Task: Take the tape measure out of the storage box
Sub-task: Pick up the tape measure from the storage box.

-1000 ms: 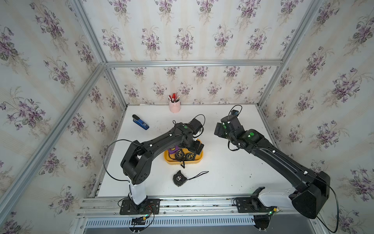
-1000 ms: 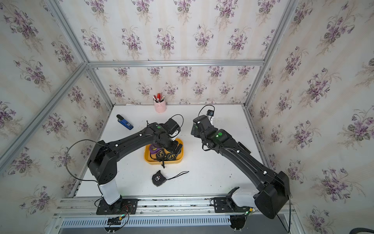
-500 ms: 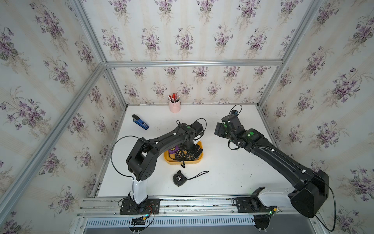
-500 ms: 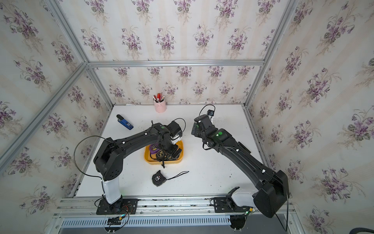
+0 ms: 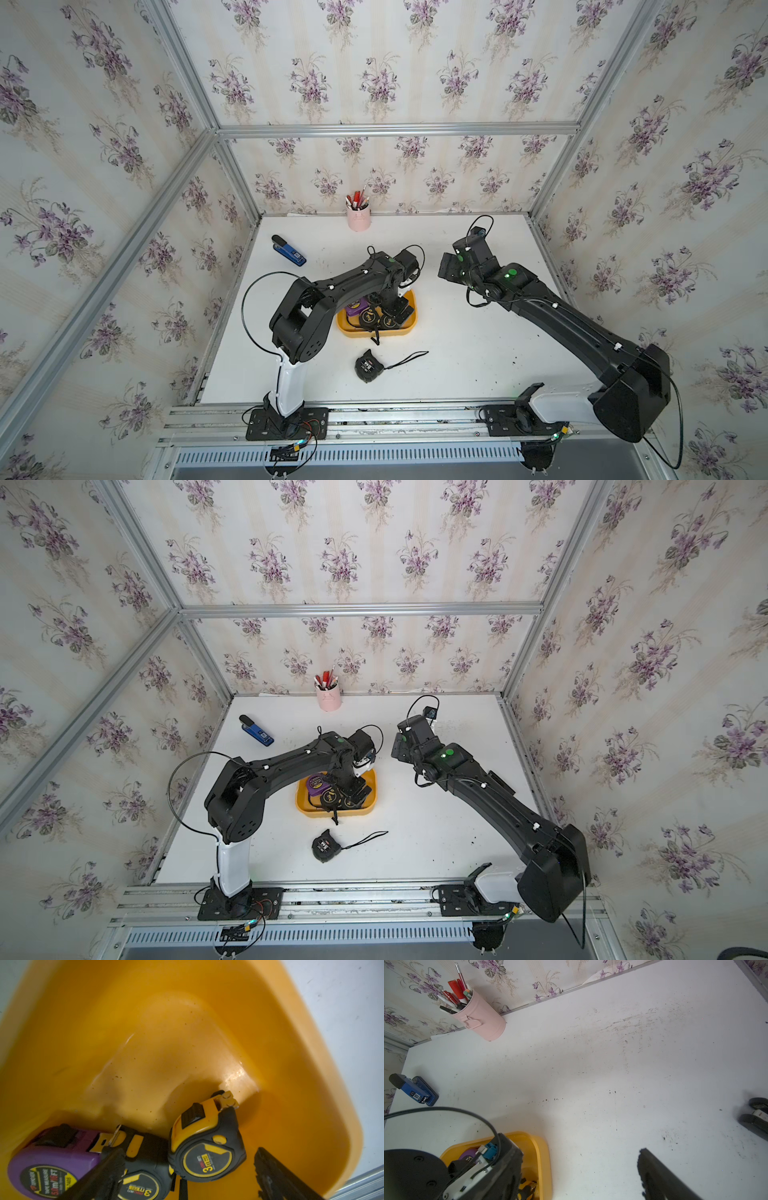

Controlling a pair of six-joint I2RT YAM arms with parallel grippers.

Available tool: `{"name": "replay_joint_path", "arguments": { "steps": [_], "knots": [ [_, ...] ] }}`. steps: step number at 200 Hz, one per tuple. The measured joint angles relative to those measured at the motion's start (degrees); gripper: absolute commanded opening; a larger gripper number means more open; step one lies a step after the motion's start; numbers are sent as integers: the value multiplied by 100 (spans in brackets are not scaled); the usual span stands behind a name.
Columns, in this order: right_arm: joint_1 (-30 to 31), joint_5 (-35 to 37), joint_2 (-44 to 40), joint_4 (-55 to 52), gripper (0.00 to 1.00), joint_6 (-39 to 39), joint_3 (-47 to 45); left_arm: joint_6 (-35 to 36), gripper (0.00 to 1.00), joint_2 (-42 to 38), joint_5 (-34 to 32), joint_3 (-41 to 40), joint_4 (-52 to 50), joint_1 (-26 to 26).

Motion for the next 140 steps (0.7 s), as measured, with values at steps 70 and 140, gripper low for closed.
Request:
{"name": "replay_joint_path", "arguments": {
  "steps": [70, 140],
  "knots": [
    [-15, -31, 127, 42, 89, 2, -15, 476, 100, 37, -201, 197, -391, 2],
    [-26, -46, 160, 44, 89, 68, -15, 975, 100, 223, -192, 264, -658, 2]
  ]
}}
